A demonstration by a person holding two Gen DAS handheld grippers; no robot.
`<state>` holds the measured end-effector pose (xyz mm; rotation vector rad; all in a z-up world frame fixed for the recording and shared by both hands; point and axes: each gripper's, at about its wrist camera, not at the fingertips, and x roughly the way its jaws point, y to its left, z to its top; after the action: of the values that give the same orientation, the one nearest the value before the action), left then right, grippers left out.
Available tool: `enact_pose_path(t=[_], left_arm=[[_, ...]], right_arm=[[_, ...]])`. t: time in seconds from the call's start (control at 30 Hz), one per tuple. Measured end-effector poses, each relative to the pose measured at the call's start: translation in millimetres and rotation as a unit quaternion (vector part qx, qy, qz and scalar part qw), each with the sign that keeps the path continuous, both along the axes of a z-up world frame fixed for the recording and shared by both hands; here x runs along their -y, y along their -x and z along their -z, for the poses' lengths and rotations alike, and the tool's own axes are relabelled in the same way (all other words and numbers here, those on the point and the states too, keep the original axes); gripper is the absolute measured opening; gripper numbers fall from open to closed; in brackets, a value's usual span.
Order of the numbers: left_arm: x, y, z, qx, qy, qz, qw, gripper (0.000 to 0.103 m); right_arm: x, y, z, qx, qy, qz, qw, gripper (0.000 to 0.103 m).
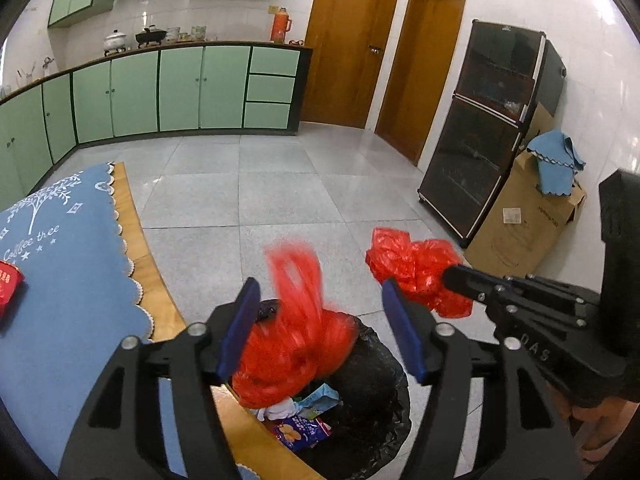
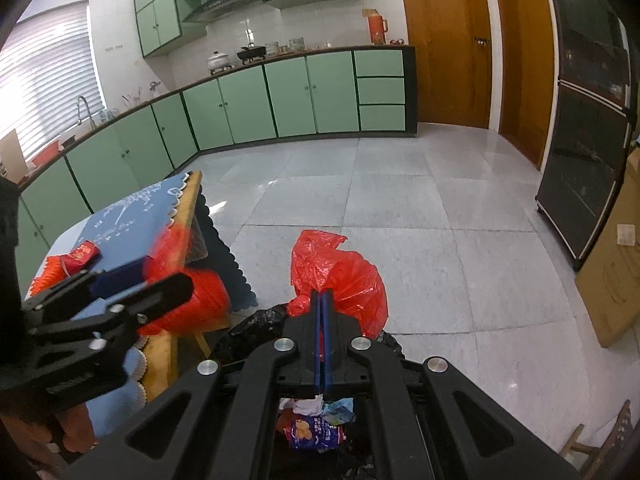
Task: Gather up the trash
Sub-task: 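Carry both red bags over the bin and open both tools, then return to the mat and grasp the orange foam net with the left tool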
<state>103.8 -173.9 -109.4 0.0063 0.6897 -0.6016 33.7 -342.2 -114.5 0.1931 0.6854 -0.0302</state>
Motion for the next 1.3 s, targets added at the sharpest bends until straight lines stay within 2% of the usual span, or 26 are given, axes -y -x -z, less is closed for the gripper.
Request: enact_pose_path(t=[0.33,0.4,0.53,0.57,0.87,1.03,1.13,1.3], left_arm=[[-20.8,0.0,-11.5,0.009,0.004,-0.043,0.999,0.067],[-27.9,-0.8,-14.1,0.01,0.005,-0.054,0.9985,0.067],[-42.1,-1.3,-18.2,0.012,0.007,-0.073,0.9972,0.068],[-47.1,-1.2,-19.0,0.013,0.008,-0.08,0.9967,0.068],[-97.4,-0.1,-27.5,0.025,0.0,-0.147,0.9887,0.069],[-153.7,5.9,-32.0,0.04,-0.016,-0.221,0.9742,0.07],[-188.1,11.3,-33.5,0.049,-0.034,-0.265,0.9623,0.072],[-255.8,18.9,-32.9,0.048,-0.063,-0.351,0.9331,0.075]], right_arm=[[-3.6,-4.1,11.1,-0.015,-0.008,-0.01,1.0,0.002],[-6.3,-6.6,16.7,-0.029,-0.008,-0.011,0.999,0.006],[-6.4,-6.6,21.5,-0.038,-0.017,-0.005,0.999,0.037],[-6.2,-6.4,20.1,-0.036,-0.017,-0.004,0.999,0.041],[-28.9,-19.6,2.2,-0.009,-0.02,-0.027,0.999,0.05],[-77.6,-42.8,-12.8,0.02,-0.019,-0.083,0.996,0.053],[-122.2,-62.3,-21.5,0.039,-0.021,-0.133,0.99,0.058],[-193.9,-88.2,-28.4,0.062,-0.019,-0.199,0.978,0.073]])
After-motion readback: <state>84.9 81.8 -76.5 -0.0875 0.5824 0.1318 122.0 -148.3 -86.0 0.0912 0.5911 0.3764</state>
